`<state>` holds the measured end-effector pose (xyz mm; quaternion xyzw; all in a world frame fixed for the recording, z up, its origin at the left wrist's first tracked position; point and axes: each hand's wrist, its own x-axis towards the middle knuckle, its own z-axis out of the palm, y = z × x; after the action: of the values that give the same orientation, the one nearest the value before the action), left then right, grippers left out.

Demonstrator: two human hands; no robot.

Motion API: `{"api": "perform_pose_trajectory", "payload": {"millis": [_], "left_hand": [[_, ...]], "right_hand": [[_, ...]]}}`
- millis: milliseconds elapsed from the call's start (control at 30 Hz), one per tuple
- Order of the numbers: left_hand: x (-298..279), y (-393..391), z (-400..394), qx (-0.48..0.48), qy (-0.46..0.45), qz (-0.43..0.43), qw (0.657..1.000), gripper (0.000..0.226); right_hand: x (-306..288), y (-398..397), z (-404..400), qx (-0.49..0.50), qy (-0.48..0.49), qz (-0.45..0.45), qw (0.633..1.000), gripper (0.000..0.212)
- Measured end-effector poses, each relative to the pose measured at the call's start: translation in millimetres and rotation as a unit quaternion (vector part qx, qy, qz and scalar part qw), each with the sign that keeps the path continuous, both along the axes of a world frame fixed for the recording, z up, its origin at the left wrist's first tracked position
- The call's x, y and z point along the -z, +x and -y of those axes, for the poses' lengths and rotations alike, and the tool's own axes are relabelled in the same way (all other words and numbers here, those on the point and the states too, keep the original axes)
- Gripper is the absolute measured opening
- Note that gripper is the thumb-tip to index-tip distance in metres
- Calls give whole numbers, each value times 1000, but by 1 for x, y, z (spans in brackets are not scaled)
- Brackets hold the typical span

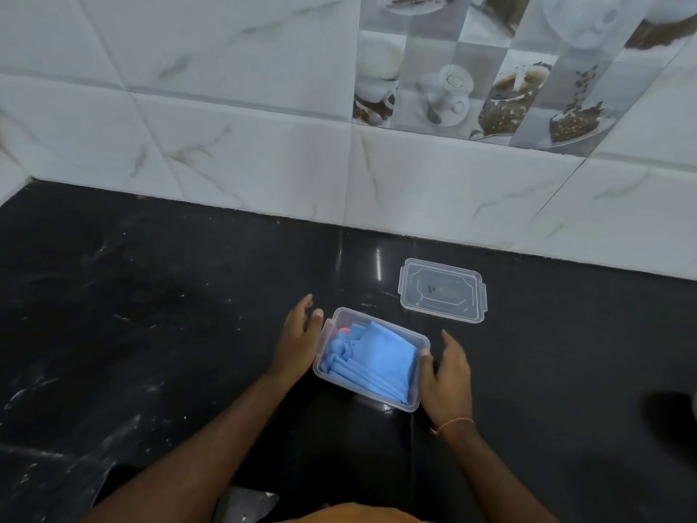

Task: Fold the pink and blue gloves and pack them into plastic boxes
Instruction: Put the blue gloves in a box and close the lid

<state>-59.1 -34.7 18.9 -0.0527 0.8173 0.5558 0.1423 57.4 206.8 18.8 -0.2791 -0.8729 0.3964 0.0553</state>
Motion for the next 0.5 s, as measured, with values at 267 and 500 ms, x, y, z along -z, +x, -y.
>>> {"api": "perform_pose_trajectory", "payload": {"millis": [267, 500], "left_hand": [[19, 19, -21, 14, 62, 74, 995, 34], [15, 17, -42, -40, 85, 69, 993, 32]], "right_hand": [[-5, -13, 4, 2, -125, 41, 991, 43], [-7, -42, -21, -34, -109, 51, 992, 42]]}}
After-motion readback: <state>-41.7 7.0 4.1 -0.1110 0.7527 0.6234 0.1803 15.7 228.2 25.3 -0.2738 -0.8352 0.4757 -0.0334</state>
